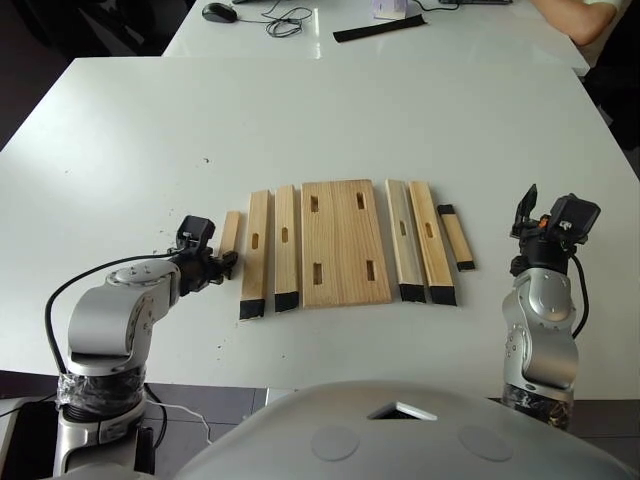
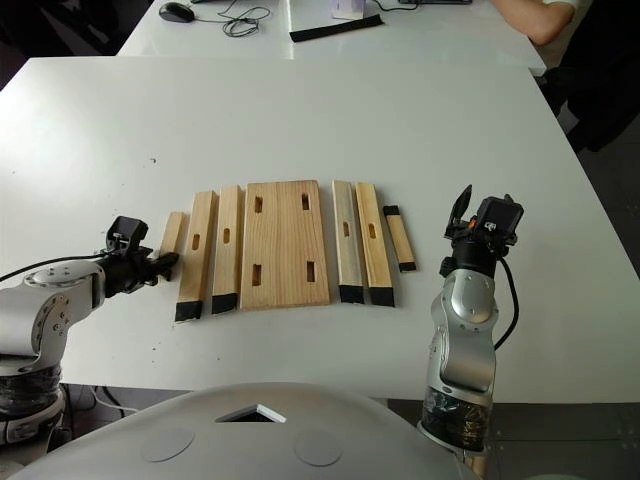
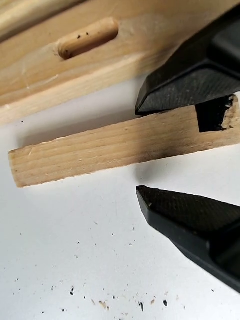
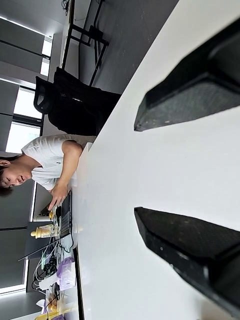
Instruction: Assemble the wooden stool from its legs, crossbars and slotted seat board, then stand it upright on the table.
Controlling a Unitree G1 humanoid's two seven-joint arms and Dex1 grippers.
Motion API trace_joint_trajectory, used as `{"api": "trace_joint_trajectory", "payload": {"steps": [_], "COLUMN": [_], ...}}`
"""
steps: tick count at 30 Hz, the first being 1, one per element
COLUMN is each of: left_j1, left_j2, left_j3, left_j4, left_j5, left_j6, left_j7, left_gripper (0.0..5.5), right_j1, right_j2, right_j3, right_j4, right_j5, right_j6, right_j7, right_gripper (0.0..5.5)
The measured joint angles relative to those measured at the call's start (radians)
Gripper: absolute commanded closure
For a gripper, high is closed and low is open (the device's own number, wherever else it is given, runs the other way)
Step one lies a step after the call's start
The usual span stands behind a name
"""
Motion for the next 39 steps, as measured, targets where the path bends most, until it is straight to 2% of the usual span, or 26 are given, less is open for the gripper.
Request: {"api": "trace_joint_trajectory", "payload": {"steps": [7, 19, 25, 29, 33, 36, 39], "left_j1": [-0.019, -0.117, -0.110, -0.159, -0.189, -0.220, -0.332], "left_j2": [-0.046, -0.039, -0.019, -0.004, -0.030, -0.056, -0.071], "left_j3": [0.055, 0.077, 0.073, 0.048, 0.039, 0.038, 0.036], "left_j4": [0.009, 0.145, 0.214, 0.194, 0.156, 0.151, 0.164], "left_j5": [0.000, 0.033, 0.163, 0.205, 0.197, 0.167, 0.071], "left_j6": [0.055, 0.046, -0.122, -0.247, -0.280, -0.337, -0.445], "left_j7": [0.019, 0.079, 0.190, 0.213, 0.213, 0.177, 0.050], "left_gripper": [4.17, 4.17, 4.17, 4.17, 4.17, 4.17, 4.17], "right_j1": [-0.013, -0.026, -0.049, -0.093, -0.136, -0.170, -0.196], "right_j2": [-0.005, -0.012, -0.028, -0.052, -0.081, -0.114, -0.172], "right_j3": [-0.002, -0.001, -0.007, -0.023, -0.050, -0.086, -0.142], "right_j4": [0.000, 0.007, 0.023, 0.038, 0.053, 0.069, 0.075], "right_j5": [0.000, 0.001, 0.001, 0.030, 0.089, 0.162, 0.293], "right_j6": [0.012, 0.015, 0.013, -0.006, -0.010, 0.002, 0.070], "right_j7": [0.009, 0.017, 0.022, 0.061, 0.112, 0.172, 0.268], "right_gripper": [2.68, 2.68, 2.68, 2.68, 2.68, 2.68, 2.68]}}
